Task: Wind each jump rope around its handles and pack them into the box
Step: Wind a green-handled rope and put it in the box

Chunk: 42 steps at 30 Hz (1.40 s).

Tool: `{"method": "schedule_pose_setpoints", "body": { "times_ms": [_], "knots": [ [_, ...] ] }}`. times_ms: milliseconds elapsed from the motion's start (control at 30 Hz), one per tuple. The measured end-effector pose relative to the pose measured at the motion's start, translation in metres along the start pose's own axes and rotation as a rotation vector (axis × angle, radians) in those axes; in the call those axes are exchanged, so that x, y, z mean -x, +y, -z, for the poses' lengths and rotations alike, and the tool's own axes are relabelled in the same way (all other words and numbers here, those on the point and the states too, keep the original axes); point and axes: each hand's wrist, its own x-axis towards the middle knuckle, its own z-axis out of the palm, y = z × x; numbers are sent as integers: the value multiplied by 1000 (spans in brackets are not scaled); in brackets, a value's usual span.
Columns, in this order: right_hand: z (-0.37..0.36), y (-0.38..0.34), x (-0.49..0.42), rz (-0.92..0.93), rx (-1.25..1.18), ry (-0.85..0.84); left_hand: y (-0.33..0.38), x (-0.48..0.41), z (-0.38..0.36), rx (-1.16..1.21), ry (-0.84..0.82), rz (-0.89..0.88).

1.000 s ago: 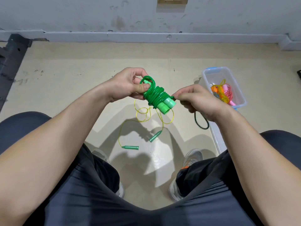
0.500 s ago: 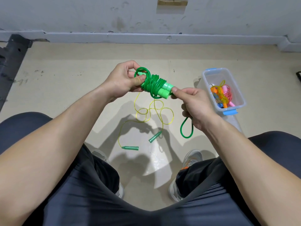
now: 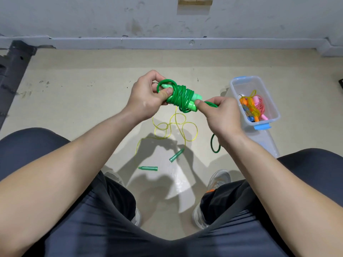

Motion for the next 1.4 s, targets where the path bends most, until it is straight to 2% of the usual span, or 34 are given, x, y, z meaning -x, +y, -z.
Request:
{"method": "schedule_pose_setpoints", "body": {
  "times_ms": [100, 167, 367, 567, 733, 833, 967, 1233, 1400],
  "knots": [
    [4, -2, 1, 155, 258, -14, -1, 2, -4, 2, 10, -5],
    [6, -3, 1, 185, 333, -17, -1, 3, -5, 7, 11, -12],
    [2, 5, -5, 16, 47, -8, -7, 14, -17, 140, 45, 72],
    [-1, 1, -11, 77, 202, 36, -8, 21, -28, 210, 21, 106],
    [-1, 0, -10, 106, 293, 40, 4, 25, -33, 294, 25, 276],
    [-3, -1, -10, 127, 308, 44, 3, 28, -38, 156, 27, 317],
    [-4, -1, -7, 151, 331, 27, -5, 27, -45, -161, 33, 233],
    [-2, -2, -6, 180, 392, -31, -10, 21, -43, -321, -18, 245],
    [3, -1, -6, 212, 467, -74, -8, 18, -32, -565, -114, 181]
  ]
}}
